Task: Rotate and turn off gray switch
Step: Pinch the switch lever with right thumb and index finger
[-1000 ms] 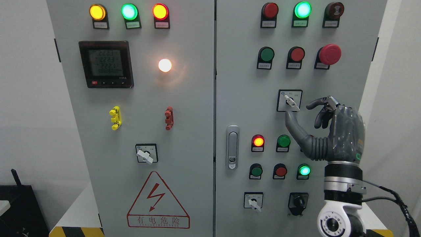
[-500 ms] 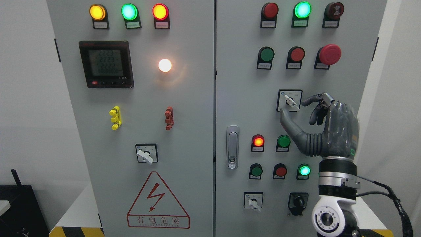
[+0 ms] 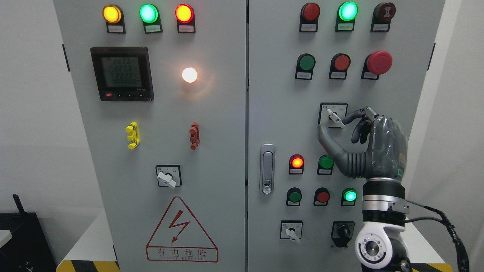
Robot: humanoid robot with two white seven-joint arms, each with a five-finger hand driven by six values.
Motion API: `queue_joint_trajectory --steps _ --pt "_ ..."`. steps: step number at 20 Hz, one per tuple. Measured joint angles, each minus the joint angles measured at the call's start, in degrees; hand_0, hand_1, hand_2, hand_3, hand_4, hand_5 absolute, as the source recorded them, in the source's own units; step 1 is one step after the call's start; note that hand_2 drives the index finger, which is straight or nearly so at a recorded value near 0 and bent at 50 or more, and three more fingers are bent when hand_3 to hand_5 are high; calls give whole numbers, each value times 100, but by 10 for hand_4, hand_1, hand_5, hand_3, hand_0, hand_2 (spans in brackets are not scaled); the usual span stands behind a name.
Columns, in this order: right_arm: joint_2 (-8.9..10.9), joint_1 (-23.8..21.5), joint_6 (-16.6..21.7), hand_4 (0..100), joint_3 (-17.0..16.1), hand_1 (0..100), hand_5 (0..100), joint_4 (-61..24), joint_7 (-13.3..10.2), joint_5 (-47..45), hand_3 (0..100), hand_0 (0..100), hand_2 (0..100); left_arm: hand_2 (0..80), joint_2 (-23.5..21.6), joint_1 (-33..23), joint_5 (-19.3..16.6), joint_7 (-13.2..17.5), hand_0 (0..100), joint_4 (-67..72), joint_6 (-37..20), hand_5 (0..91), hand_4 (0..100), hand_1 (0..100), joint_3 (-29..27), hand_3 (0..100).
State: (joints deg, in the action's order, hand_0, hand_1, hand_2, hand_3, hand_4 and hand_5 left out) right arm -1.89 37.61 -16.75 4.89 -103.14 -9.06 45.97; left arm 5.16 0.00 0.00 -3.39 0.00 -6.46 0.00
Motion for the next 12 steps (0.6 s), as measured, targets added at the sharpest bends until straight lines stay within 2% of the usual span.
queue_joint_trajectory --steps 12 --pt "-9 79 -2 982 9 431 1000 113 5 3 943 98 602 0 0 0 0 0 120 0 -17 0 0 389 0 0"
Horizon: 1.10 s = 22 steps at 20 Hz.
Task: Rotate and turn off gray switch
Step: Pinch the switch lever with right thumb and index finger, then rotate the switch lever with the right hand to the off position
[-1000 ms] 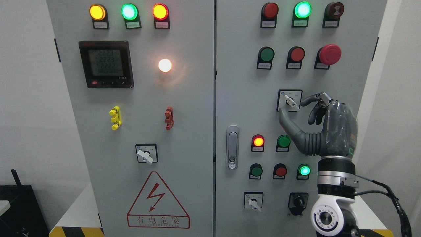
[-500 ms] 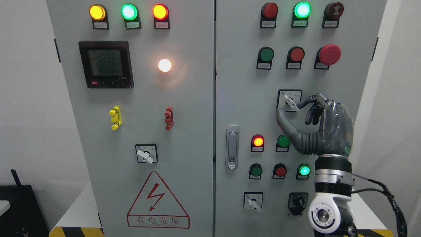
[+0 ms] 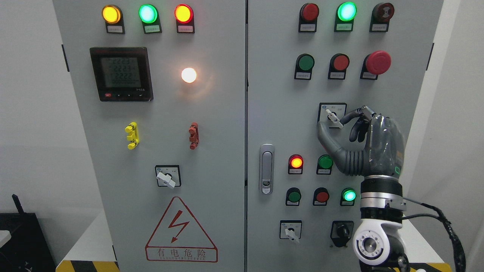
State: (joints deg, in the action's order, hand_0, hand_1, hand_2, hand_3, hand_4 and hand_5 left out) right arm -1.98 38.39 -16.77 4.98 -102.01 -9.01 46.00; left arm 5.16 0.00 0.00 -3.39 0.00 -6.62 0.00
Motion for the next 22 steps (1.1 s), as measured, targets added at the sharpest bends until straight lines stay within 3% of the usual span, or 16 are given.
queue_joint_trajectory --steps 22 --pt "-4 126 -88 985 -3 431 1000 137 26 9 955 136 630 0 0 0 0 0 120 0 17 0 0 389 0 0"
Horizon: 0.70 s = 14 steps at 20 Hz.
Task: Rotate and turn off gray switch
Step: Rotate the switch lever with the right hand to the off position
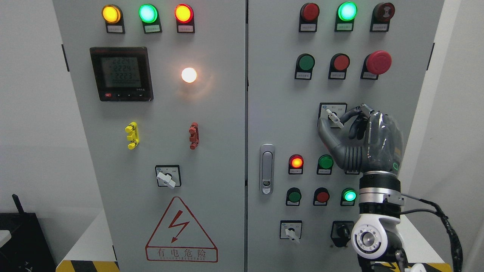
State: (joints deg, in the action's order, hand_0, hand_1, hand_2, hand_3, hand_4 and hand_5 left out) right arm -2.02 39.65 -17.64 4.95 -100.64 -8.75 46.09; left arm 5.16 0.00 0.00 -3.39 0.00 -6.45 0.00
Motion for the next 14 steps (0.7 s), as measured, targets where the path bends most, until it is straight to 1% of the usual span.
queue_joint_trajectory --steps 9,14 --pt "0 22 -1 989 0 441 1000 14 -38 6 961 152 638 0 0 0 0 0 120 0 0 0 0 389 0 0" --pt "49 25 -1 989 7 458 1000 19 -52 11 965 158 641 0 -1 0 0 0 120 0 0 0 0 389 0 0"
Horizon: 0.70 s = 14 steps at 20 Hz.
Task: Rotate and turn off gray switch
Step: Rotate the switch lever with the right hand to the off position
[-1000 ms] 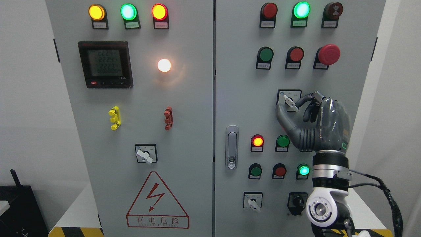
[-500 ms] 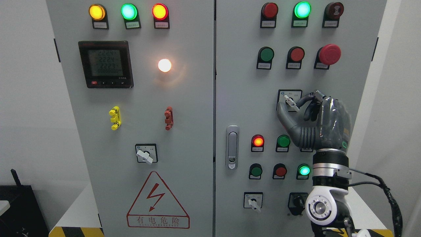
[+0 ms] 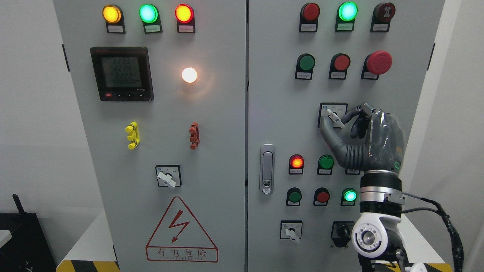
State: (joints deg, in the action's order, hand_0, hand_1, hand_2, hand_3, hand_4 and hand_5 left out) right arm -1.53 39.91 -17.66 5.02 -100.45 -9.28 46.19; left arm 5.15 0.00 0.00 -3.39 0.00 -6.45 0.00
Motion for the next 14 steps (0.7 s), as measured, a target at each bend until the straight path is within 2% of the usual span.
queue_joint_trajectory --steps 9,14 --pt "86 10 -1 991 3 484 1000 7 24 6 970 262 644 0 0 0 0 0 120 0 2 0 0 389 0 0" --pt "110 15 -1 993 5 483 1000 11 28 9 972 271 650 0 -2 0 0 0 120 0 3 0 0 389 0 0"
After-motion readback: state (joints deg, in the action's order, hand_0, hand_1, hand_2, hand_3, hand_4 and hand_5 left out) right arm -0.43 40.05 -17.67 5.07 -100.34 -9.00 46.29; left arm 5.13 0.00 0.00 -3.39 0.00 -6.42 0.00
